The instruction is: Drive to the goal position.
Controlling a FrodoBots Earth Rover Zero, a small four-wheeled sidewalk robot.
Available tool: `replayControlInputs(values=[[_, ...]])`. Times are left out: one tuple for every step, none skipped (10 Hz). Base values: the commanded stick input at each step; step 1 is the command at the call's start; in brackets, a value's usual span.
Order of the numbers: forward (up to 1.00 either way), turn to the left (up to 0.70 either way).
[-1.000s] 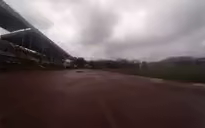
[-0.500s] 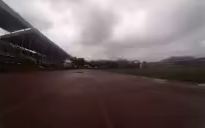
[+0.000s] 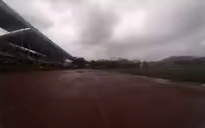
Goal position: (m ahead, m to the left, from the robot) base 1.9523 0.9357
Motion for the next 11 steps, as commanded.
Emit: replayControlInputs(values=[[0.5, 0.47], [0.5, 0.5], [0.5, 0.5], [0.5, 0.16], [0.5, 0.0], [0.5, 0.0], [0.5, 0.0], [0.5, 0.0], [0.5, 0.0], [0.5, 0.0], [0.5, 0.0]])
